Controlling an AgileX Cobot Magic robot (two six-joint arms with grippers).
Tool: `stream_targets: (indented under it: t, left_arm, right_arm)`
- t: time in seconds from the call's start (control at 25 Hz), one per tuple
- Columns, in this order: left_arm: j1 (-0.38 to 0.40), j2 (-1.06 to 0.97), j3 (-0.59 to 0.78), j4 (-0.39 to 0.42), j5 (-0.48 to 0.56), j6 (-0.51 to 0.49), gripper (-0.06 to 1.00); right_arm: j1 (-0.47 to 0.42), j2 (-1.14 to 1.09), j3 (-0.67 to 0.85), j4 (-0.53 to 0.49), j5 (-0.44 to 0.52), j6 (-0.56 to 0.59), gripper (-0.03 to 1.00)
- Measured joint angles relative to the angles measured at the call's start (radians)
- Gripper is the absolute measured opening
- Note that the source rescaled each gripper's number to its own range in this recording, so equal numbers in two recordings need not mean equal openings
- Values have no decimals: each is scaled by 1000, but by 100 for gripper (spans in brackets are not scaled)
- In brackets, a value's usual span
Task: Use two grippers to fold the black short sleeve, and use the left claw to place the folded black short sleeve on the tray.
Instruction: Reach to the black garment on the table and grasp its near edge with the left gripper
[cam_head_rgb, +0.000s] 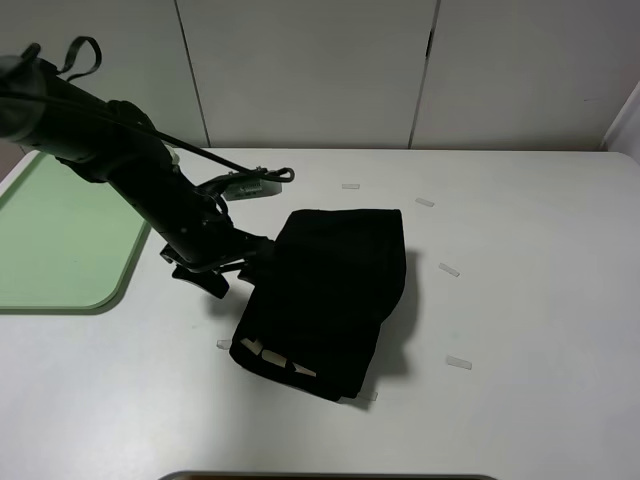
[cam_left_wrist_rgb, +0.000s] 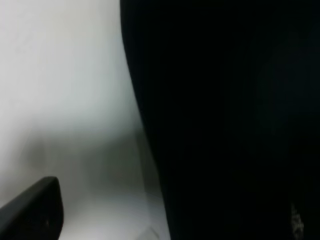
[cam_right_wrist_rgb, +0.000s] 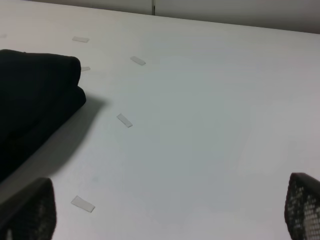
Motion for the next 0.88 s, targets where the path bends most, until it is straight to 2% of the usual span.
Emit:
stream_targets:
  t: [0.08, 0.16, 0.2, 0.28, 0.32, 0.4, 0.52, 0.68, 0.76, 0.84, 0.88]
  left_arm:
    - [-11, 25, 0, -37, -24, 38, 88]
    - [-38, 58, 0, -121, -49, 103, 88]
    - [-38, 58, 0, -121, -49, 103, 88]
    - [-57, 73, 0, -181, -55, 145, 87]
    - [-71, 79, 0, -222, -59, 168, 83]
    - [-85, 86, 0, -247, -72, 179, 77]
    - [-97, 88, 0, -260, -90, 186, 60]
    - [-100, 88, -1, -263, -106, 185, 28]
    - [-100, 88, -1, -250, -113, 185, 21]
    - [-101, 88, -2, -232, -119, 185, 20]
    - [-101, 87, -7, -160, -131, 175, 20]
  right_arm:
    - [0, 0, 0, 0, 0, 0, 100]
    - [0, 0, 0, 0, 0, 0, 100]
    - [0, 0, 0, 0, 0, 0, 100]
    - [0, 0, 0, 0, 0, 0, 100]
    - [0, 0, 0, 0, 0, 0, 100]
    - [0, 0, 0, 0, 0, 0, 100]
    - [0, 0, 0, 0, 0, 0, 100]
    - [0, 0, 0, 0, 0, 0, 100]
    - [0, 0, 0, 0, 0, 0, 100]
    - [0, 0, 0, 0, 0, 0, 100]
    - [0, 0, 0, 0, 0, 0, 100]
